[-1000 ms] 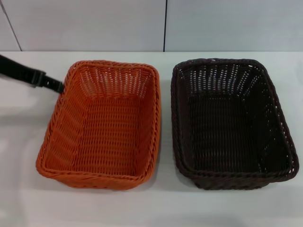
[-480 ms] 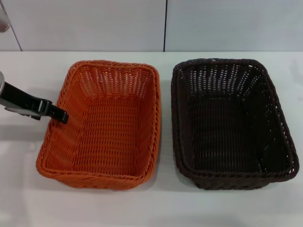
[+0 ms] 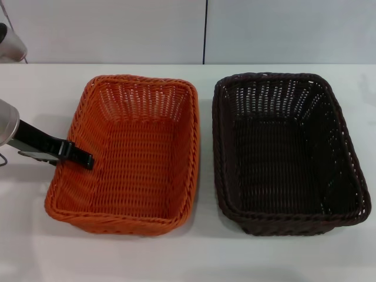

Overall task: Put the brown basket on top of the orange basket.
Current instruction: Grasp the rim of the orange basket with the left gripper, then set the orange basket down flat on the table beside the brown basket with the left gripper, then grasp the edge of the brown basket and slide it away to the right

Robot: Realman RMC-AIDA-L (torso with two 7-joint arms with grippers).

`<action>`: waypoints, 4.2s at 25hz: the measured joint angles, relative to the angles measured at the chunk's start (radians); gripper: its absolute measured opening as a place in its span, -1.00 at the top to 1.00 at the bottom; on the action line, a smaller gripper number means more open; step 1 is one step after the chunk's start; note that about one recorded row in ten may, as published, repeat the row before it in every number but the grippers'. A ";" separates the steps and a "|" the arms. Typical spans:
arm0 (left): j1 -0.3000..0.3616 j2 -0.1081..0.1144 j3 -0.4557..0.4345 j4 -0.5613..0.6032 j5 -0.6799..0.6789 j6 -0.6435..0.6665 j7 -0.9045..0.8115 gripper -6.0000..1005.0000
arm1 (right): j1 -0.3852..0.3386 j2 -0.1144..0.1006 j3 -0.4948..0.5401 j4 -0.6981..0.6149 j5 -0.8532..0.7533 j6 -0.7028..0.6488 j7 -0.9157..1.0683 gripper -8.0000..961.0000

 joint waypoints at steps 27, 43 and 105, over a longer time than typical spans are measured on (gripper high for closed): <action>0.002 0.021 0.006 0.038 0.025 0.003 0.084 0.62 | -0.020 -0.002 0.016 -0.006 0.010 -0.007 -0.003 -0.39; -0.007 0.024 0.007 0.220 0.097 0.080 0.537 0.59 | -0.014 -0.003 0.016 -0.010 0.010 -0.005 -0.003 -0.39; 0.353 -0.047 0.507 0.252 -1.291 -0.922 1.248 -0.69 | -0.058 -0.242 -0.120 -0.456 -1.043 -0.014 1.077 -0.39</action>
